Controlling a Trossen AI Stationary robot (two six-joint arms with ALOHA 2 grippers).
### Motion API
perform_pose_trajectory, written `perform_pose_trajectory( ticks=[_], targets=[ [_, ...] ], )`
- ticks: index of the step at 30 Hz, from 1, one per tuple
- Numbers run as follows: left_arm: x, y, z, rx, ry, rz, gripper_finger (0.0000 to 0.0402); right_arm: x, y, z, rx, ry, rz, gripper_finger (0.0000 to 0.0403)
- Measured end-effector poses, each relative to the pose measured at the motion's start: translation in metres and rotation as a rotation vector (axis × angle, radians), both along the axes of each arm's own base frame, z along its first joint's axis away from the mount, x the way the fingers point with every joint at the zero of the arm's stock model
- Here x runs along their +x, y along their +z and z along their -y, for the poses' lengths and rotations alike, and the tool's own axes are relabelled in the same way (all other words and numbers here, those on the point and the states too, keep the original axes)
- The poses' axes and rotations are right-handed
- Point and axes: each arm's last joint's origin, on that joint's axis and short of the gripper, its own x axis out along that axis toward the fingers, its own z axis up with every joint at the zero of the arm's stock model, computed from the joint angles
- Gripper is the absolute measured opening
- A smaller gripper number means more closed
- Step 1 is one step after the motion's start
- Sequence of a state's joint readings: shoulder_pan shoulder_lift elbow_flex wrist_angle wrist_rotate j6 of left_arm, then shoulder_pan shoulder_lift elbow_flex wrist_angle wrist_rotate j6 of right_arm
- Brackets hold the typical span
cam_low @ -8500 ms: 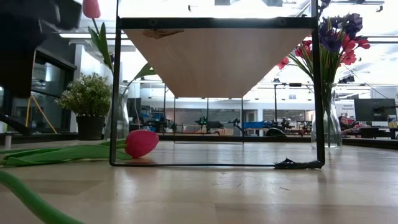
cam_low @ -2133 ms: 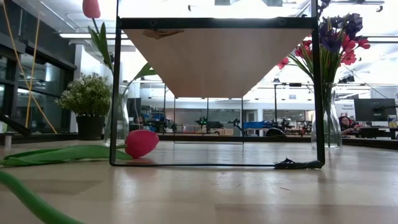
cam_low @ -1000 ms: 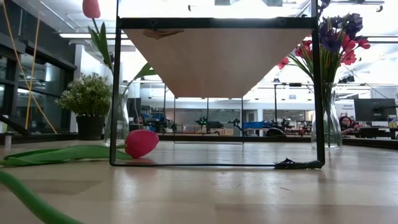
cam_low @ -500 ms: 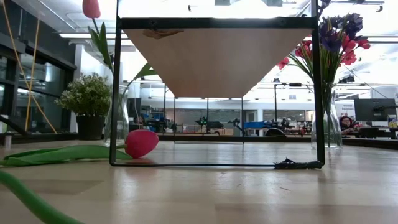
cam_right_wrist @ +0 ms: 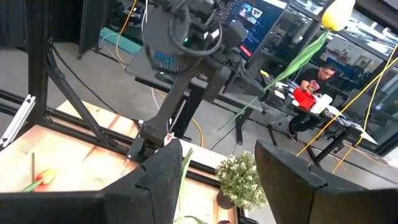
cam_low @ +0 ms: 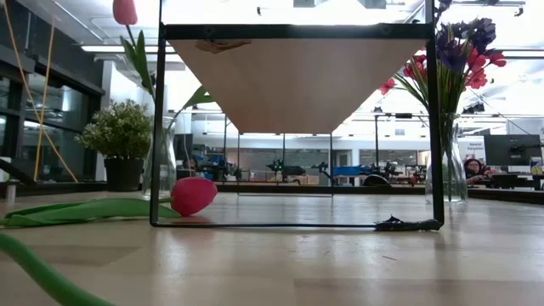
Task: Pick and place flowers into a vace then onto a shelf
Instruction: Put the yellow tulip into the left transparent vase
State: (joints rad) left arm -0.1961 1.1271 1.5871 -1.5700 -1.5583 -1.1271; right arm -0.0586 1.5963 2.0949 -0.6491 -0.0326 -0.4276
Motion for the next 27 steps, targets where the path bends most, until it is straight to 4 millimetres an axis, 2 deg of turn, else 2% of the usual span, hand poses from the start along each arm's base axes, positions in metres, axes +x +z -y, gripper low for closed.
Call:
perform_pose_trajectory(
  ticks=[6, 9, 13, 17, 20, 24, 27],
  targets=[
    [-0.011, 0.009, -0.002, -0.033, -0.009, 0.103, 0.0022, 0.000, 0.000, 0.000, -0.001, 0.000, 0.002, 0.0193],
    [-0.002, 0.016, 0.000, -0.072, -0.063, 0.056, 0.0022, 0.000, 0.000, 0.000, -0.003, 0.000, 0.003, 0.0193],
    [0.021, 0.034, -0.002, -0.079, -0.186, -0.054, 0.0022, 0.000, 0.000, 0.000, -0.015, 0.002, 0.002, 0.0193],
    [0.031, 0.057, -0.023, -0.020, -0.296, -0.036, 0.0022, 0.000, -0.001, 0.000, -0.018, 0.003, -0.006, 0.0193],
    [0.029, 0.067, -0.042, 0.037, -0.285, -0.020, 0.0022, 0.000, -0.001, 0.000, -0.018, 0.003, -0.013, 0.0193],
    [0.028, 0.066, -0.061, 0.036, -0.342, 0.004, 0.0022, 0.000, -0.003, 0.000, -0.017, 0.003, -0.028, 0.0193],
    [0.032, 0.058, -0.079, 0.039, -0.374, 0.015, 0.0022, -0.001, -0.003, 0.000, -0.017, 0.004, -0.034, 0.0193]
  ],
)
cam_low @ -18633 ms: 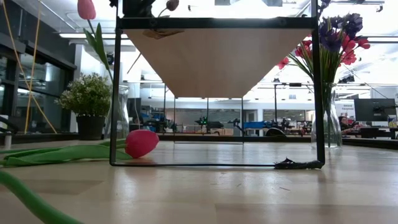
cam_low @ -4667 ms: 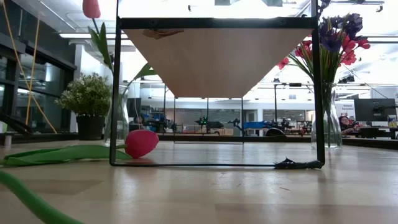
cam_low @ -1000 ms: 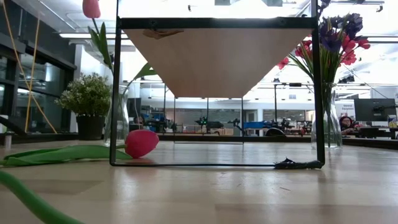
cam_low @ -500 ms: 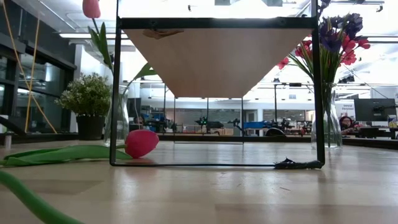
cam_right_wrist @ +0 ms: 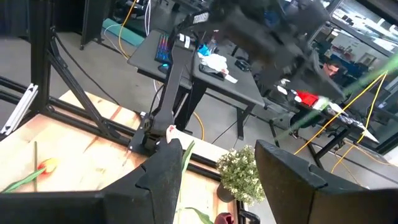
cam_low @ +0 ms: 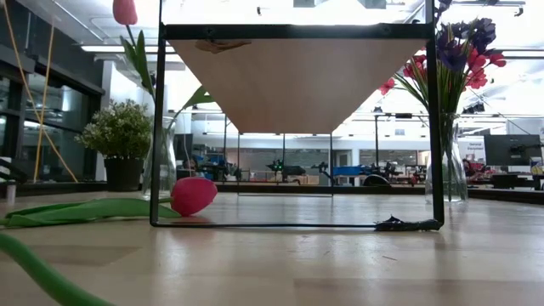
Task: Pick and place flowers into a vace then onto a shelf
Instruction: Put the yellow tulip into the left transparent vase
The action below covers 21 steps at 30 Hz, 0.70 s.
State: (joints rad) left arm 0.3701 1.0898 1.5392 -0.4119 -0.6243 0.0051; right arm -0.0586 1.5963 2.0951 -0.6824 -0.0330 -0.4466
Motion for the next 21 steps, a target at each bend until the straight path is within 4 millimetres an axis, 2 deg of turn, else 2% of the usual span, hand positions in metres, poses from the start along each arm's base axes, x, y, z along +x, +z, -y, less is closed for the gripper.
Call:
perform_pose_trajectory(
  ticks=[6, 10, 15, 21],
  targets=[
    [0.014, -0.037, -0.032, -0.015, -0.078, 0.020, 0.0022, 0.000, -0.002, 0.000, -0.003, -0.006, -0.018, 0.0193],
    [0.013, -0.060, -0.041, -0.059, -0.106, -0.002, 0.0022, -0.001, -0.003, 0.002, -0.012, -0.053, -0.037, 0.0193],
    [0.005, -0.082, -0.038, -0.073, -0.107, -0.006, 0.0022, -0.001, -0.004, 0.003, -0.015, -0.088, -0.048, 0.0193],
    [-0.014, -0.109, -0.024, -0.077, -0.131, 0.082, 0.0022, -0.001, -0.004, 0.003, -0.010, -0.090, -0.046, 0.0193]
  ],
)
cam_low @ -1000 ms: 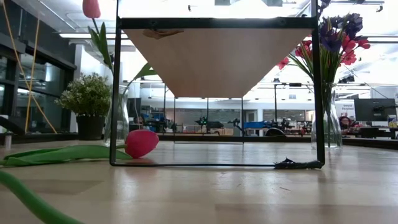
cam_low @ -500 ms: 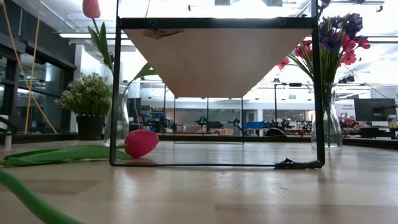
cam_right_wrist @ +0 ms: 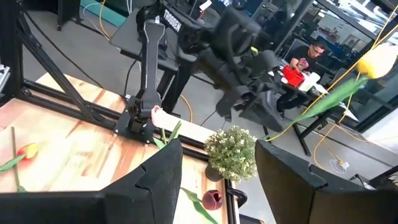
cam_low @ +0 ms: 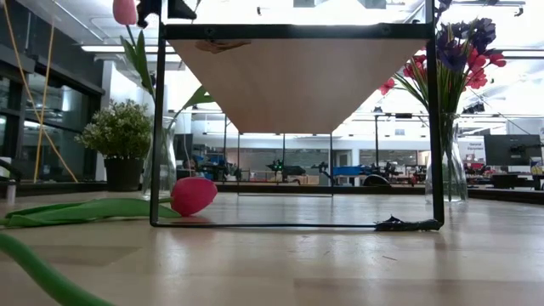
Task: Pick and place flowers into a vace then onto a shelf
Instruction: Put the yellow tulip into the left transparent vase
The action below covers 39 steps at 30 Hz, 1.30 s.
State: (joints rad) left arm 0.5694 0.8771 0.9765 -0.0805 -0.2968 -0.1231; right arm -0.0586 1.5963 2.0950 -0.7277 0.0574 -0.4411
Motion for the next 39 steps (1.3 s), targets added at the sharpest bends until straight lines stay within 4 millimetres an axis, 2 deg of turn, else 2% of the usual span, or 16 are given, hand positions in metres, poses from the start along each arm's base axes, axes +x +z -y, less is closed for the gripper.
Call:
perform_pose_trajectory(
  ticks=[5, 9, 24, 32, 39],
  targets=[
    [-0.009, -0.025, 0.007, -0.011, -0.021, 0.091, 0.0022, 0.000, 0.001, 0.000, 0.023, -0.005, 0.018, 0.0193],
    [-0.007, -0.039, 0.014, -0.019, -0.063, 0.108, 0.0022, 0.000, 0.002, 0.000, 0.056, -0.012, 0.029, 0.0193],
    [0.004, -0.054, 0.051, -0.093, -0.040, 0.002, 0.0022, 0.000, 0.002, 0.000, 0.098, -0.021, 0.033, 0.0193],
    [0.008, -0.081, 0.067, -0.107, -0.024, 0.034, 0.0022, 0.000, 0.002, 0.000, 0.097, -0.020, 0.033, 0.0193],
    [0.006, -0.093, 0.069, -0.112, -0.023, 0.050, 0.0022, 0.000, 0.002, 0.000, 0.098, -0.018, 0.032, 0.0193]
  ],
)
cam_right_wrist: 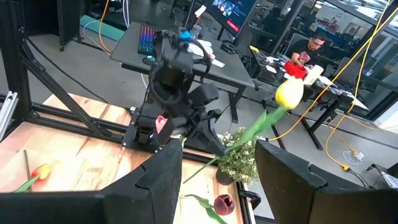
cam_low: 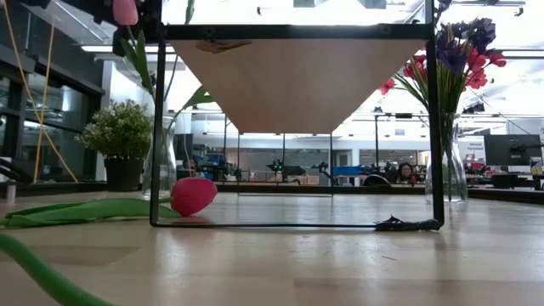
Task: Pick and place flowers into a vace then onto a shelf
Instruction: Put the yellow tulip into the left transparent vase
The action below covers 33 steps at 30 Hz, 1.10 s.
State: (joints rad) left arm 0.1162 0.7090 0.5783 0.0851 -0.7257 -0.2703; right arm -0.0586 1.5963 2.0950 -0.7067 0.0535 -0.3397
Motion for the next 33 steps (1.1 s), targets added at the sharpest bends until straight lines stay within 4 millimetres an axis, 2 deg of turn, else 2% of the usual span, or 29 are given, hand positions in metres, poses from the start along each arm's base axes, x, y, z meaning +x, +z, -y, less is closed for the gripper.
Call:
perform_pose_trajectory(
  ticks=[17, 27, 33],
  targets=[
    [0.002, -0.030, -0.001, 0.037, 0.004, -0.045, 0.0022, 0.000, 0.000, 0.000, 0.002, 0.005, -0.003, 0.0193],
    [0.000, -0.016, -0.001, 0.137, 0.018, 0.022, 0.0022, 0.000, -0.001, -0.001, 0.007, 0.020, -0.006, 0.0193],
    [-0.014, -0.009, 0.000, 0.178, 0.061, 0.012, 0.0022, 0.000, -0.001, -0.002, 0.034, 0.050, -0.006, 0.0193]
  ],
)
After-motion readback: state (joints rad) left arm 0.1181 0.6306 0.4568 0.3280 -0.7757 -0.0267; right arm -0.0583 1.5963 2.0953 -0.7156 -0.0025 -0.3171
